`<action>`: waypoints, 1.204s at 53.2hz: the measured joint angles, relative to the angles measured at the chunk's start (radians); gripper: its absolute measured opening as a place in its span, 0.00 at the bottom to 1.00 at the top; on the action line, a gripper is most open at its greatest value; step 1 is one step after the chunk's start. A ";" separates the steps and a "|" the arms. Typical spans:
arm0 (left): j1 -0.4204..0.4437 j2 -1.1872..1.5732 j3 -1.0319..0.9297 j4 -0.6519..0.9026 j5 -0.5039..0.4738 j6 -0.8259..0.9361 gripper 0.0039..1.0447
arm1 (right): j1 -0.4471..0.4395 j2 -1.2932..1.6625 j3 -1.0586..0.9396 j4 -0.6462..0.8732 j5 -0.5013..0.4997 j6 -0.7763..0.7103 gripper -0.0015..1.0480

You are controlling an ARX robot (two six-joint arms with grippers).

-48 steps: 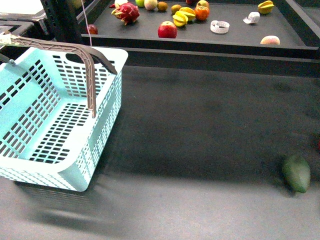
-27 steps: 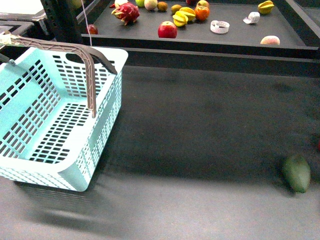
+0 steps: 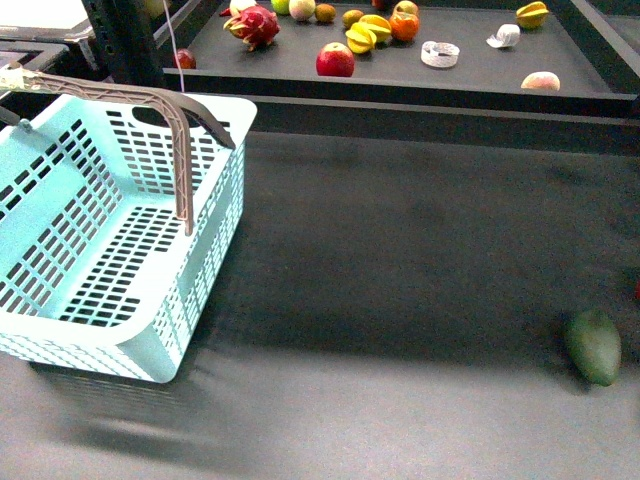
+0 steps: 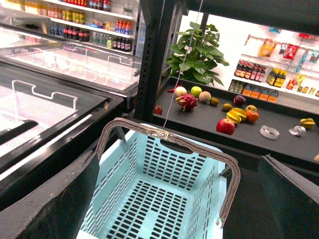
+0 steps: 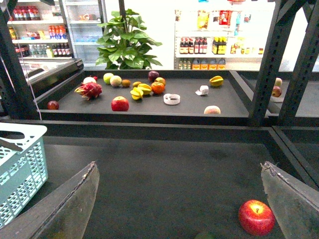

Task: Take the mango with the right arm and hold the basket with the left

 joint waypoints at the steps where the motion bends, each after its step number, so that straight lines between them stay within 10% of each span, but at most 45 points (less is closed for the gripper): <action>1: 0.003 0.054 0.000 0.040 0.001 -0.016 0.95 | 0.000 0.000 0.000 0.000 0.000 0.000 0.92; 28: 0.164 1.131 0.275 0.552 0.188 -0.413 0.95 | 0.000 0.000 0.000 0.000 0.000 0.000 0.92; 64: 0.183 1.649 0.923 0.341 0.305 -0.758 0.95 | 0.000 0.000 0.000 0.000 0.000 0.000 0.92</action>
